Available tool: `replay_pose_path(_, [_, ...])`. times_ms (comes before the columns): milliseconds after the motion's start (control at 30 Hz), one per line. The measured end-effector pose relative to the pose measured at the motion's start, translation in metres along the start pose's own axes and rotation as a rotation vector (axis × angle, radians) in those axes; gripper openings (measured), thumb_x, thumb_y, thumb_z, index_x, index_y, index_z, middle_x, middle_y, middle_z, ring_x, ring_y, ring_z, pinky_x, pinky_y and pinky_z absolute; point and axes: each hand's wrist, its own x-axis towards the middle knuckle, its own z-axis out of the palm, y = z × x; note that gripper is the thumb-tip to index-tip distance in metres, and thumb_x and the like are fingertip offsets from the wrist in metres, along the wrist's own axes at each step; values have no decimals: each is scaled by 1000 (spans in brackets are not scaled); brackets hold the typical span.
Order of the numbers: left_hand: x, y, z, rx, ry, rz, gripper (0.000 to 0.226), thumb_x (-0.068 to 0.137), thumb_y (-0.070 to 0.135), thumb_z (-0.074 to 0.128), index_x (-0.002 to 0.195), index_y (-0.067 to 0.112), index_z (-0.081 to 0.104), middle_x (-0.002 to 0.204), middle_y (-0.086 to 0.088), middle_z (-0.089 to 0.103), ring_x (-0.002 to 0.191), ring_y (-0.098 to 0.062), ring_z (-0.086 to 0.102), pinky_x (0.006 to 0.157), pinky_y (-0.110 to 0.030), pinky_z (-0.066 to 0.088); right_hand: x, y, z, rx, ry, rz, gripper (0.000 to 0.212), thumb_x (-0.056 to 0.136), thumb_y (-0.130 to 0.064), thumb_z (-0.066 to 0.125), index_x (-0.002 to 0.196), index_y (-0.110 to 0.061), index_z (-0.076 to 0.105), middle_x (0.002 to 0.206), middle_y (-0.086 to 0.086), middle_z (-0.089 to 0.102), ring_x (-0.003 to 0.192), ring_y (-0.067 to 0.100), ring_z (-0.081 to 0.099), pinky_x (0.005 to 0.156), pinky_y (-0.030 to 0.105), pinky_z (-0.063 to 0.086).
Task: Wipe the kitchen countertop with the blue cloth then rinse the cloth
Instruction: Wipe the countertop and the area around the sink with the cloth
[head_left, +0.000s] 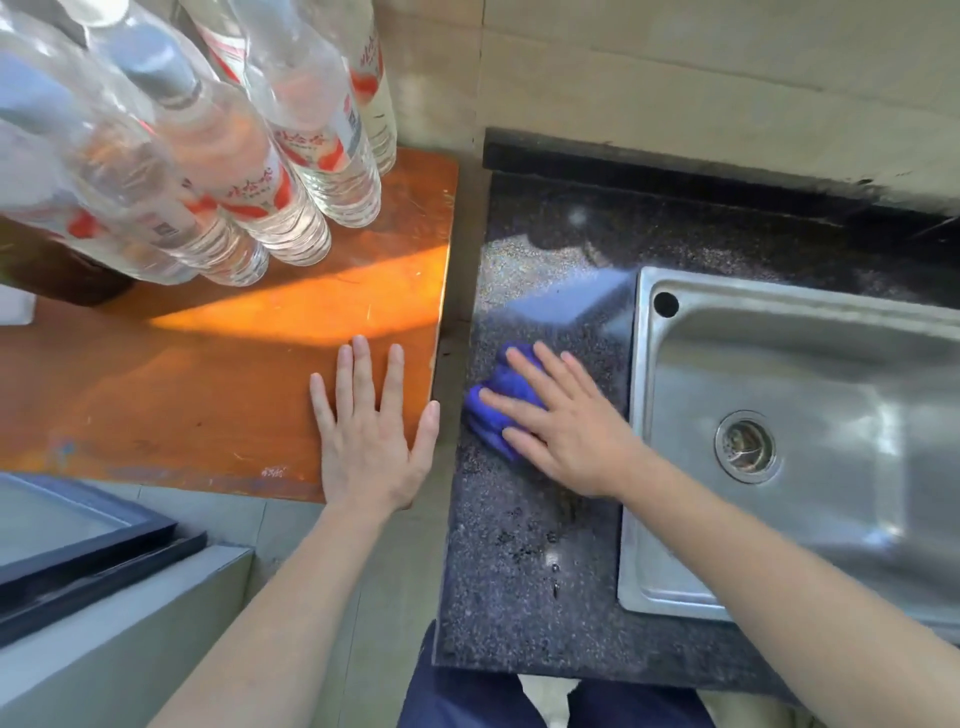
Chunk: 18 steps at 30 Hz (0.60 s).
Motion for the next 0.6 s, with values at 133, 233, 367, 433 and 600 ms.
replay_pose_path(133, [1, -1, -1, 2, 5, -4, 75, 98, 59, 20, 160, 17, 18, 168, -15, 3, 155, -27, -1, 123, -57, 1, 88, 45, -15, -20, 129, 278, 54, 100, -53, 28, 150, -37, 40, 161, 19, 26, 145, 49, 22, 118, 58, 18])
replay_pose_path(233, [2, 0, -1, 5, 15, -4, 74, 98, 59, 19, 160, 18, 19, 168, -14, 4, 155, -27, 0, 123, -55, -1, 133, 43, -22, -6, 170, 472, 56, 97, -53, 29, 148, -35, 44, 160, 20, 27, 144, 52, 23, 117, 59, 17])
replay_pose_path(367, [0, -2, 1, 6, 25, -5, 72, 99, 57, 24, 159, 17, 21, 168, -15, 6, 155, -27, 2, 123, -56, 2, 70, -23, 4, -4, 177, 269, 50, 101, -49, 35, 149, -37, 41, 162, 18, 24, 146, 49, 19, 118, 60, 15])
replay_pose_path(433, [1, -2, 0, -2, 25, -4, 73, 99, 58, 25, 159, 16, 22, 167, -16, 5, 155, -28, 2, 123, -57, 3, 8, -53, 15, 45, 87, 198, 51, 103, -51, 33, 153, -41, 32, 166, 12, 12, 151, 44, 6, 122, 56, 6])
replay_pose_path(600, [0, 1, -5, -5, 20, -18, 81, 94, 66, 26, 159, 17, 22, 168, -15, 5, 155, -27, 1, 123, -56, 2, -37, -39, 13, 26, -30, 129, 54, 103, -56, 29, 155, -44, 23, 167, 7, 6, 153, 37, 0, 123, 51, 4])
